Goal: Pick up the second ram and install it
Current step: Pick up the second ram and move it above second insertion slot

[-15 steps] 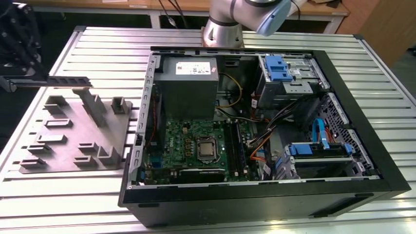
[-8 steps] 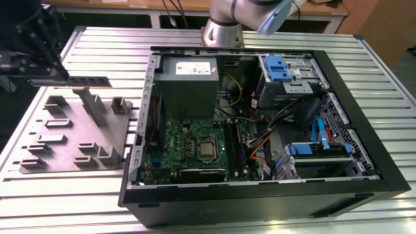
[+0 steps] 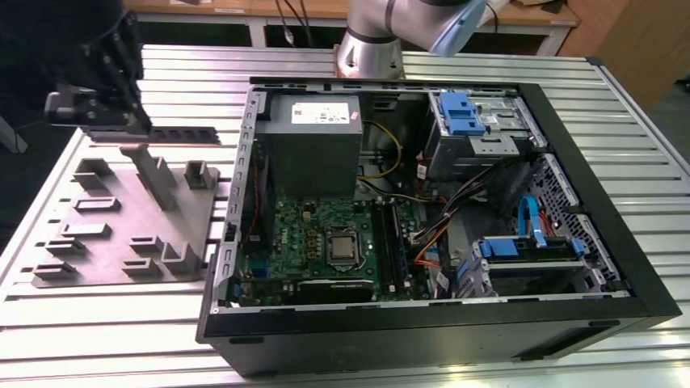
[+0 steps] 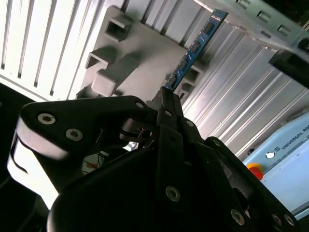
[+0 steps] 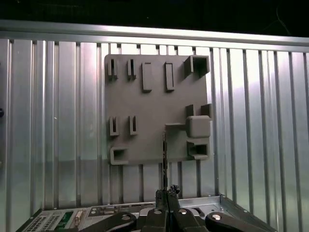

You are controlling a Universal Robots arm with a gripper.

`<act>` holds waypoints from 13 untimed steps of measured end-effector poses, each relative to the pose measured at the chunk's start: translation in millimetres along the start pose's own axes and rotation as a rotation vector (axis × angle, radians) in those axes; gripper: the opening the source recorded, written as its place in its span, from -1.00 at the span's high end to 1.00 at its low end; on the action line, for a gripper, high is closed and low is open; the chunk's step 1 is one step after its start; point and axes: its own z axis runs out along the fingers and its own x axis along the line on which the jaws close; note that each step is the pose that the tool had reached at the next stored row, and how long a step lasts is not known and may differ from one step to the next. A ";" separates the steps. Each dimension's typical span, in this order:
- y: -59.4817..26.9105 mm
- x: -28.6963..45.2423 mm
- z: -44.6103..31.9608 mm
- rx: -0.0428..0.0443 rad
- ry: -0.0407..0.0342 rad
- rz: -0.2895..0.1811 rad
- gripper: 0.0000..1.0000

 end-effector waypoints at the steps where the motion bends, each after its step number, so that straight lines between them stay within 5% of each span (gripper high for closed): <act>1: -4.6 -0.2 -0.2 0.0001 -0.0001 0.000 0.77; 13: -59.2 -2.2 -2.5 0.0001 -0.0001 0.000 0.77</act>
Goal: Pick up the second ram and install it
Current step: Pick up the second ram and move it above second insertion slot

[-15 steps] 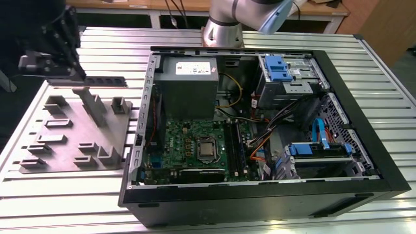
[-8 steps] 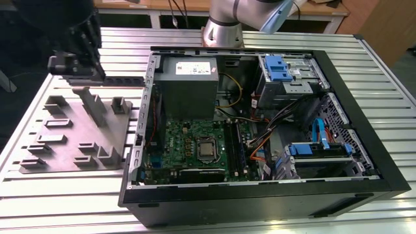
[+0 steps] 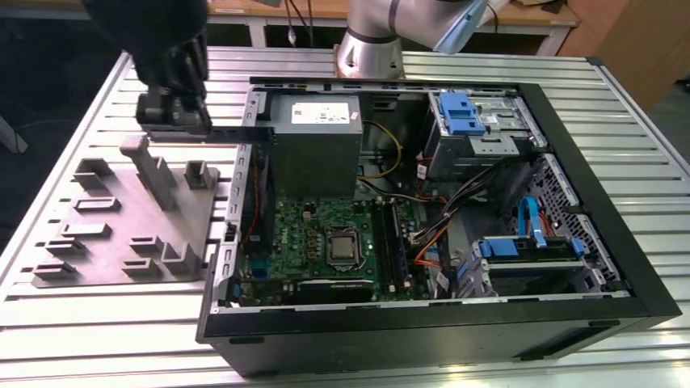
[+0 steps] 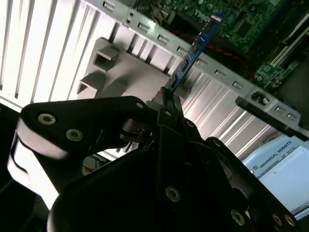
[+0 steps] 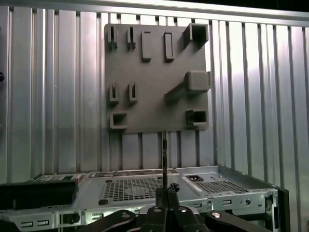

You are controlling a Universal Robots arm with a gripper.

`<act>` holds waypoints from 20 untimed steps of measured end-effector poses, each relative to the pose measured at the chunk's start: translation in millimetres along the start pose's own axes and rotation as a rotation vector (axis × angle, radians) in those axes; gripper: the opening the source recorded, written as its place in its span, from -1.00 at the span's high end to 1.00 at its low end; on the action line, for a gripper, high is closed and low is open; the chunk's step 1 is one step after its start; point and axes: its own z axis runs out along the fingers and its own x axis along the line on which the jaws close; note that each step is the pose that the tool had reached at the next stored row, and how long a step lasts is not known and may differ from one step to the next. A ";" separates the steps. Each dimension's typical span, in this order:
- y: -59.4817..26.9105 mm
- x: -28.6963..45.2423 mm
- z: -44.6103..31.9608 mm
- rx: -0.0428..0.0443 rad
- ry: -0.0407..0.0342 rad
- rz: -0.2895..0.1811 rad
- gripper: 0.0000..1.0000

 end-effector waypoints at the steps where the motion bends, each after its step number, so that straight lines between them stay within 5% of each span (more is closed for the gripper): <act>1: -4.5 -0.2 -0.2 0.0000 0.0000 0.000 0.77; 20: -90.9 -3.4 -3.9 0.0000 0.0000 0.000 0.77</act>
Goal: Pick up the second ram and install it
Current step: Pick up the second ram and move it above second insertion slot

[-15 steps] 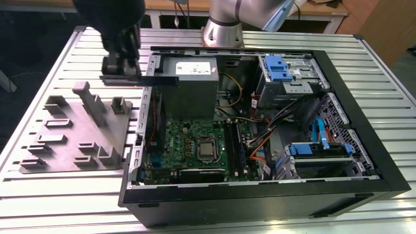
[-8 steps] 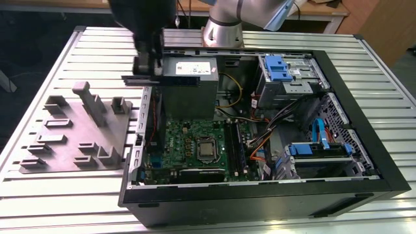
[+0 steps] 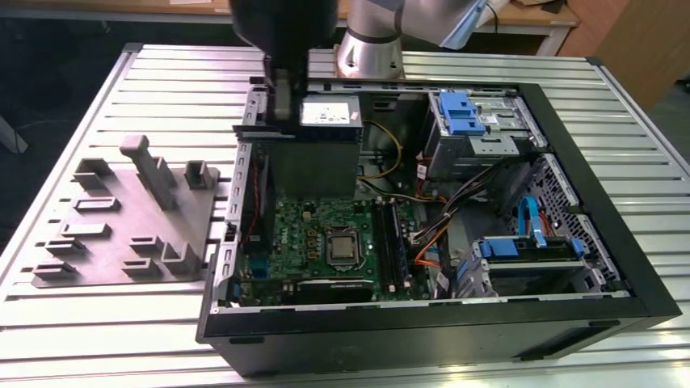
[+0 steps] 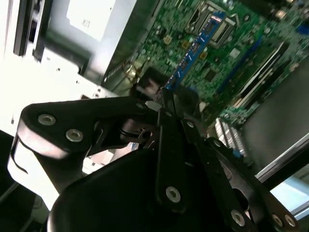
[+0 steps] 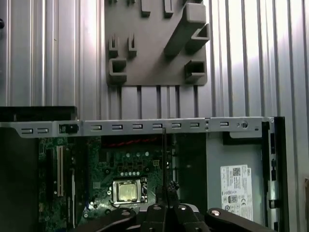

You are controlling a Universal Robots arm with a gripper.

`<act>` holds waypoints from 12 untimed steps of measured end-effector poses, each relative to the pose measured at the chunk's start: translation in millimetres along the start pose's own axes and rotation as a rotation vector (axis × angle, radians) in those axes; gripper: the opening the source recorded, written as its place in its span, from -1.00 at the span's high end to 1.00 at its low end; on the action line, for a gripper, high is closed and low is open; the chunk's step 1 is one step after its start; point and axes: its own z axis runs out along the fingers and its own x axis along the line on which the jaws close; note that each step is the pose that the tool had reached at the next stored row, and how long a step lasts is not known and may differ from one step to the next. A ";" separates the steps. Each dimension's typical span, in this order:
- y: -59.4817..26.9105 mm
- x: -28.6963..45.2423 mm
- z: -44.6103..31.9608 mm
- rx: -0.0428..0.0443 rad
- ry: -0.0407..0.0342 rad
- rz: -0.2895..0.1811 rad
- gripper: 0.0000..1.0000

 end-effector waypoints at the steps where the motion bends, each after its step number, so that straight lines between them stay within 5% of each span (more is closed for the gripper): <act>1: -4.5 -0.2 -0.2 -0.0001 0.0000 0.000 0.77; 10: -45.2 -1.7 -1.9 0.0000 0.0000 0.000 0.77; 12: -48.7 -1.8 -2.1 -0.0001 0.0000 0.000 0.77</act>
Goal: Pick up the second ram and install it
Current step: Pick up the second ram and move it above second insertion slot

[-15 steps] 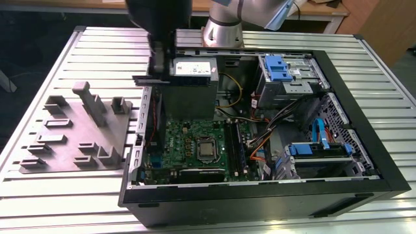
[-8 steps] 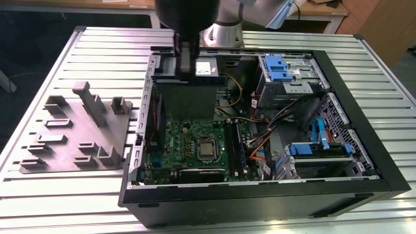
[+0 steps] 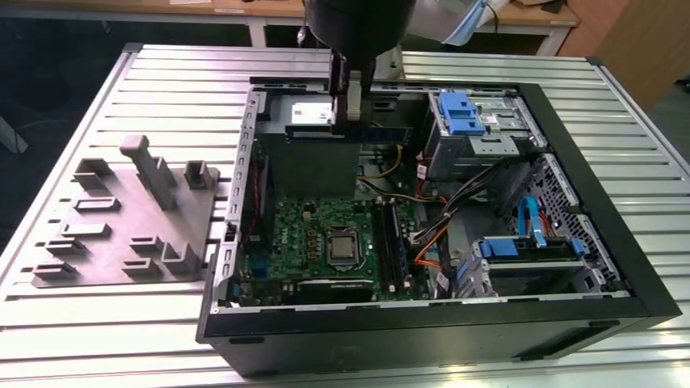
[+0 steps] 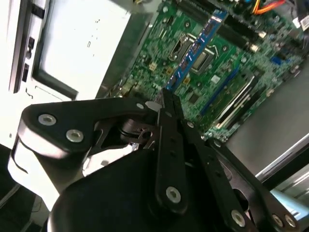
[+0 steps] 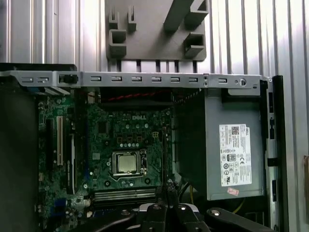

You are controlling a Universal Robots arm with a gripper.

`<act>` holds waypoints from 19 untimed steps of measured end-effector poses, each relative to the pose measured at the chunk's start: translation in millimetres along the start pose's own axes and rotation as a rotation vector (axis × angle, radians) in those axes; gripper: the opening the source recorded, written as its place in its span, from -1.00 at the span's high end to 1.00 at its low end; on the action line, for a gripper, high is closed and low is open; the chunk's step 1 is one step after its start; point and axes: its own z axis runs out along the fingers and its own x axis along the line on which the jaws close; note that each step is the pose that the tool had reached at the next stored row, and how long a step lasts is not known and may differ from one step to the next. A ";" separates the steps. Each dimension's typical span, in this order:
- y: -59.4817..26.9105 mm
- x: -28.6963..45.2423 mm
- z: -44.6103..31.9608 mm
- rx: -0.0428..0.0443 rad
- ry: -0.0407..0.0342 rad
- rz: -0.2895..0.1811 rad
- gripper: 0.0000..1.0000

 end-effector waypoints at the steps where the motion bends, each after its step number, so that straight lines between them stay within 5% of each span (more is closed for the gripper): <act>1: 0.0 0.0 0.0 0.0001 0.0000 0.000 0.77; 9: -0.5 5.1 4.0 -0.0005 0.0003 -0.003 0.77; 19: -1.5 13.1 20.4 -0.0011 0.0002 -0.006 0.77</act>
